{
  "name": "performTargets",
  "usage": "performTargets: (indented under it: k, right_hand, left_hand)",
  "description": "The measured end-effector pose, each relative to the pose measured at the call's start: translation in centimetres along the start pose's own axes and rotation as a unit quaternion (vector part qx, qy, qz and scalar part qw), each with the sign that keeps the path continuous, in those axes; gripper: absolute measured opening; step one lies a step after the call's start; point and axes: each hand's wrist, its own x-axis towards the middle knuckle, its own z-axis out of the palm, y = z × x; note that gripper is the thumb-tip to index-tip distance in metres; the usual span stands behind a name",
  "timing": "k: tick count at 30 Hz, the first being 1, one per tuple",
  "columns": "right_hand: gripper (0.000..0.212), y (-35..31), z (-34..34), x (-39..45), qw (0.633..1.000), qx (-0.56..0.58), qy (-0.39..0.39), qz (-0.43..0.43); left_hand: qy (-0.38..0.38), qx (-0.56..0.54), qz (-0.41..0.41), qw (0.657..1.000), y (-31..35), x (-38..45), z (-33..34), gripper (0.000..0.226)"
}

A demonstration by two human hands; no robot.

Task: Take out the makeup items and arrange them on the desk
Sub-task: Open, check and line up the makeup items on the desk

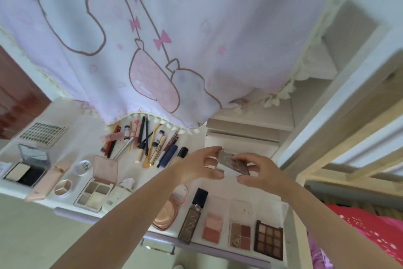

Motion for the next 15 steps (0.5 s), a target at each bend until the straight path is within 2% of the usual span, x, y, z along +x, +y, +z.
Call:
performTargets:
  k: [3, 5, 9, 12, 15]
  right_hand:
    - [0.05, -0.4, -1.2, -0.8, 0.999, -0.022, 0.011, -0.026]
    - [0.047, -0.7, -1.8, -1.2, 0.998, -0.041, 0.023, -0.044]
    - [0.037, -0.8, -2.7, -2.2, 0.992, -0.066, 0.052, -0.094]
    - [0.061, -0.3, -2.9, -3.1, 0.985, -0.098, 0.075, -0.117]
    - [0.065, 0.3, -2.9, -3.6, 0.986, -0.104, 0.071, -0.107]
  left_hand:
    - [0.004, -0.037, 0.034, 0.999, 1.4, 0.0, 0.8, 0.051]
    - [0.016, -0.046, 0.053, 0.997, 2.1, 0.1, 1.2, 0.049]
    - [0.025, -0.062, 0.085, 0.994, 3.1, 0.0, 2.1, 0.065]
    - [0.021, -0.064, 0.083, 0.994, 3.2, 0.0, 3.0, 0.079]
    - [0.013, -0.076, 0.076, 0.994, 2.9, 0.0, 3.9, 0.077]
